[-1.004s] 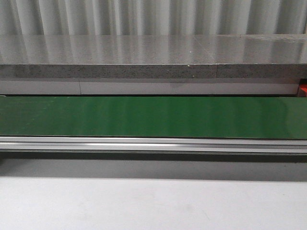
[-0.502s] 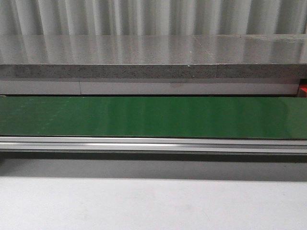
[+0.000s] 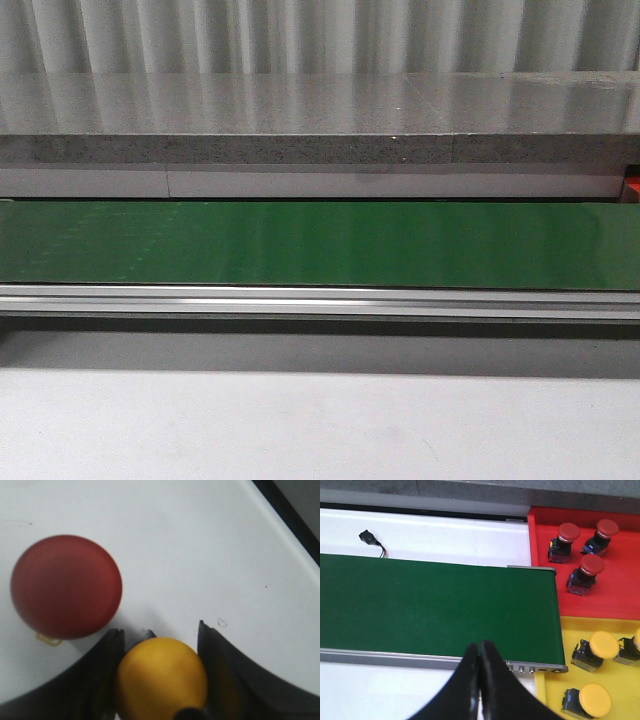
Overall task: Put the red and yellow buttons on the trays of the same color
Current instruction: 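Grasp the yellow button with the left gripper and lift it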
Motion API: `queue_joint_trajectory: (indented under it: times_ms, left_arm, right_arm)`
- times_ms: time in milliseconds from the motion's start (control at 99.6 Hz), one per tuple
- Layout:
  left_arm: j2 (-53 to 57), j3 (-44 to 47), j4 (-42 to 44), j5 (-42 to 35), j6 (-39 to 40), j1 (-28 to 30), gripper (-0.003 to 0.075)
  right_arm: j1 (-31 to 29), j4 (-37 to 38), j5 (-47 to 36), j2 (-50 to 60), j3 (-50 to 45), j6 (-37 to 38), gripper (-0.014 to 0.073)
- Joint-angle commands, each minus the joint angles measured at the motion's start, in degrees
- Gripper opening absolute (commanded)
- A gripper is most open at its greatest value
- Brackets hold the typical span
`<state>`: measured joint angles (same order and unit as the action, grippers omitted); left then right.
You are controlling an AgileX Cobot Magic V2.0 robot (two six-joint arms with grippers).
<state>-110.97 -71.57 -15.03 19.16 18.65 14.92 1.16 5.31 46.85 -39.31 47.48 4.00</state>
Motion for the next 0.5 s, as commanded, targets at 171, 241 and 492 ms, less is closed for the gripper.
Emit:
queue_joint_trajectory:
  times_ms: [171, 241, 492]
  left_arm:
    - [4.9, -1.7, -0.7, 0.9, -0.9, -0.2, 0.0012]
    - [6.9, -1.7, -0.7, 1.6, -2.7, -0.5, -0.0018]
    - [17.6, -2.1, -0.7, 5.7, -10.6, -3.0, -0.0019]
  right_arm:
    - [0.1, 0.3, -3.2, 0.1, 1.4, -0.4, -0.0125]
    - [0.1, 0.3, -3.2, 0.1, 1.4, -0.4, -0.0125]
    - [0.1, 0.3, -3.2, 0.1, 1.4, -0.4, -0.0125]
